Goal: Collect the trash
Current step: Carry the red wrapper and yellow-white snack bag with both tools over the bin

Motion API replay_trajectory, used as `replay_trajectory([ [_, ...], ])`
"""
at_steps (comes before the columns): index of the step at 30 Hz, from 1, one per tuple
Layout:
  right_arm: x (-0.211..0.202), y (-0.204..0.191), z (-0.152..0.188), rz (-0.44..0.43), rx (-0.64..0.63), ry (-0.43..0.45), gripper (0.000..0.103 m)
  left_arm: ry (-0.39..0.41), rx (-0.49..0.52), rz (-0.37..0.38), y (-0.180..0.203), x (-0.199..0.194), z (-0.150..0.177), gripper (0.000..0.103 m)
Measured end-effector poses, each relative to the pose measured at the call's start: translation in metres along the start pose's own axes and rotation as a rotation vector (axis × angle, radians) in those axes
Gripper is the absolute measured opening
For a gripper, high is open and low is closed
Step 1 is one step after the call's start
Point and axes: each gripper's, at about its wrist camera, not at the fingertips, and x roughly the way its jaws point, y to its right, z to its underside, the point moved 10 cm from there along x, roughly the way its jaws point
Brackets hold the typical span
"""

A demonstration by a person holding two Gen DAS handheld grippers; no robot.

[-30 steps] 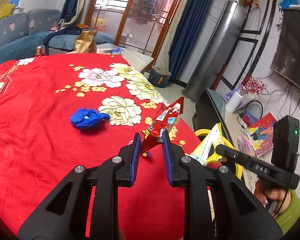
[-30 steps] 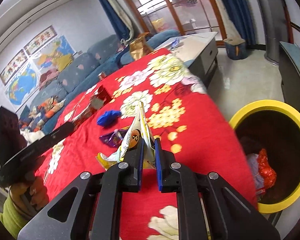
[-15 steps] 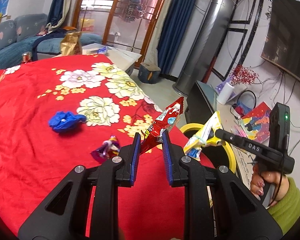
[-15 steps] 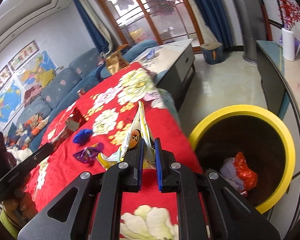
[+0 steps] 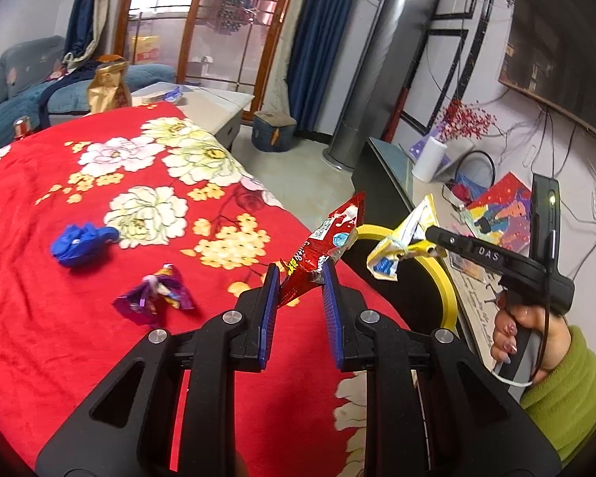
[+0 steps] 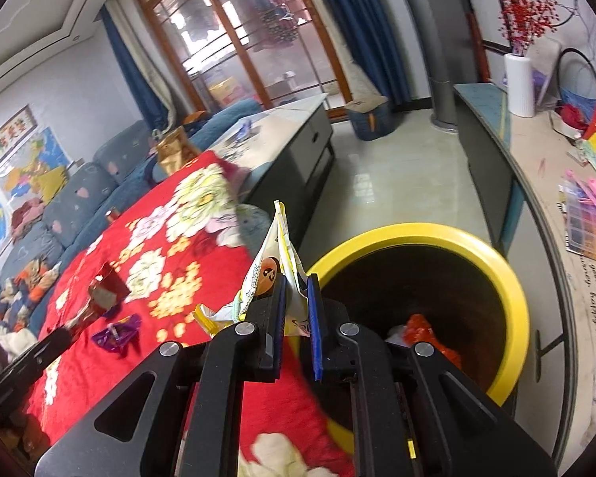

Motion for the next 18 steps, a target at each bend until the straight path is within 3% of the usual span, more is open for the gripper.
replay_trajectory([
  [18,-0.006,0.08,-0.004,0.112,0.126,0.037,0.011,-0.073,0.114,0.053,0.064,0.042,0.018,0.016],
])
